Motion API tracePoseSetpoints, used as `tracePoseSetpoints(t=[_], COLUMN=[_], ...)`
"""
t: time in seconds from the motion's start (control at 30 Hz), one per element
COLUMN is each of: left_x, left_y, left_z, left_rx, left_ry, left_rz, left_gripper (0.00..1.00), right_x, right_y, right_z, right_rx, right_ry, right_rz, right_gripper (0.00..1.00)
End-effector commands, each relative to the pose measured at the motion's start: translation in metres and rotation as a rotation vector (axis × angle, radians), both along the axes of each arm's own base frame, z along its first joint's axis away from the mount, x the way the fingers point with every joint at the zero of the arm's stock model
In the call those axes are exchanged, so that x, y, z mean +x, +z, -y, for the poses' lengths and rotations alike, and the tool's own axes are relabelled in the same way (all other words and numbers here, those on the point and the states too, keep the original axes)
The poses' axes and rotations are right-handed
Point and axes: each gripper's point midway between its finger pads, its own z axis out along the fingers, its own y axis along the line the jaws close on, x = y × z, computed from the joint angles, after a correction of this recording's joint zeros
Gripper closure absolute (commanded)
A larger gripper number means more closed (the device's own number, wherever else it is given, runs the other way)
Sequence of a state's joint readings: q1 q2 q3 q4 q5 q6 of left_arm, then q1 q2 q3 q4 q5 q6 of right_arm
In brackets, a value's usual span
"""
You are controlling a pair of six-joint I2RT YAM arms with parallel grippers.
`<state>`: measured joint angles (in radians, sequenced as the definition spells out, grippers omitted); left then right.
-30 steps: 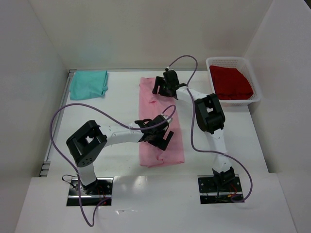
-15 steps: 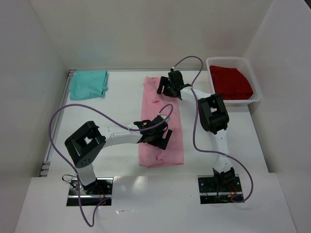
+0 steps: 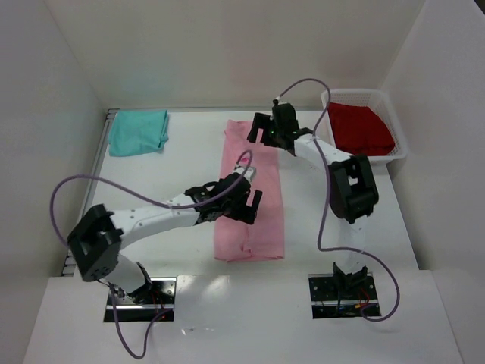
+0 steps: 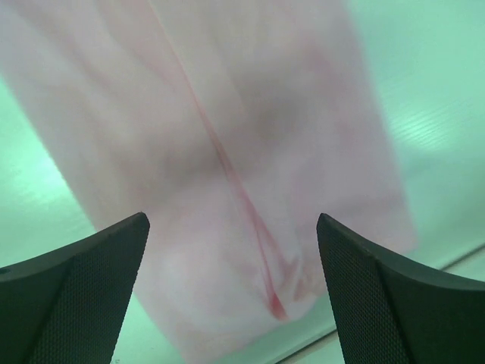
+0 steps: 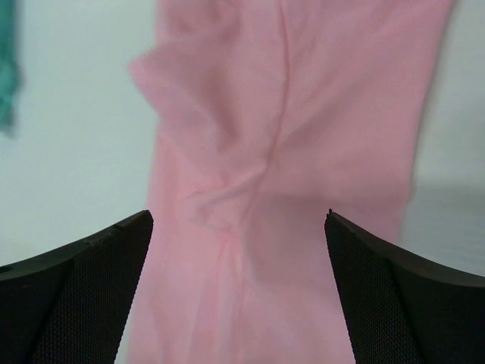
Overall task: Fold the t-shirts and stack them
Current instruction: Rotate the tshirt 90 degrees
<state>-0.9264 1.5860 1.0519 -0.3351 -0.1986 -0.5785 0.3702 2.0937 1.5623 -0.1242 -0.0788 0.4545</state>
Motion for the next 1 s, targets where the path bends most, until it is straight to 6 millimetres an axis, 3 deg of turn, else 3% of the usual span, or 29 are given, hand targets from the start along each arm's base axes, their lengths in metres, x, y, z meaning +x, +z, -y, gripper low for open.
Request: tracePoseSetpoints(t=[0.0,0.03,0.07,0.1,0.2,0.23,0.3,0.33,0.37,0.4,0.53,0.57,0.63,0.67,0.9,0.97], left_x=[0.016,0.016,0.016,0.010,0.003,-0.001,-0.008,-0.011,-0.015,-0.018,-0.028,-0.028,-0.032,-0.033,-0.034,-0.033], left_y=[0.069,0.078,0.085,0.093,0.118,0.107,0.113,0.109,0.098,0.101,0.090,0.088,0.073,0.069,0.012,0.008], left_z=[-0.010,-0.010,-0.014,-0.021,-0.030,-0.037,-0.045,-0.049,-0.053,-0.056,-0.059,-0.060,-0.060,-0.058,-0.055,-0.050], left_rx=[-0.128,-0.167,-0.191,-0.231,-0.370,-0.387,-0.445,-0.450,-0.455,-0.470,-0.458,-0.450,-0.427,-0.425,-0.246,-0.236], left_ry=[0.076,0.086,0.105,0.113,0.147,0.172,0.191,0.199,0.218,0.218,0.212,0.212,0.221,0.221,0.252,0.245], left_rz=[0.196,0.213,0.235,0.254,0.323,0.315,0.325,0.318,0.293,0.302,0.254,0.249,0.205,0.189,0.047,0.030], left_gripper=[0.01,0.01,0.01,0.01,0.01,0.01,0.01,0.01,0.01,0.01,0.01,0.01,0.01,0.01,0.01,0.01], right_x=[-0.012,-0.024,-0.032,-0.043,-0.083,-0.093,-0.124,-0.133,-0.144,-0.155,-0.198,-0.211,-0.233,-0.244,-0.287,-0.292], right_y=[0.126,0.155,0.163,0.146,0.149,0.146,0.136,0.133,0.117,0.122,0.098,0.079,0.071,0.054,0.016,0.010], right_z=[0.018,0.025,0.029,0.040,0.055,0.057,0.061,0.061,0.065,0.069,0.072,0.073,0.070,0.072,0.085,0.084], right_rx=[0.034,0.051,0.053,0.051,0.116,0.159,0.209,0.238,0.226,0.238,0.240,0.248,0.269,0.263,0.297,0.308], right_ry=[-0.023,-0.033,-0.041,-0.068,-0.114,-0.137,-0.129,-0.132,-0.134,-0.140,-0.165,-0.186,-0.175,-0.180,-0.234,-0.238], right_rz=[0.250,0.306,0.324,0.289,0.309,0.295,0.289,0.272,0.246,0.246,0.163,0.112,0.083,0.039,-0.089,-0.110], right_gripper=[0.00,0.00,0.00,0.00,0.00,0.00,0.00,0.00,0.00,0.00,0.00,0.00,0.00,0.00,0.00,0.01])
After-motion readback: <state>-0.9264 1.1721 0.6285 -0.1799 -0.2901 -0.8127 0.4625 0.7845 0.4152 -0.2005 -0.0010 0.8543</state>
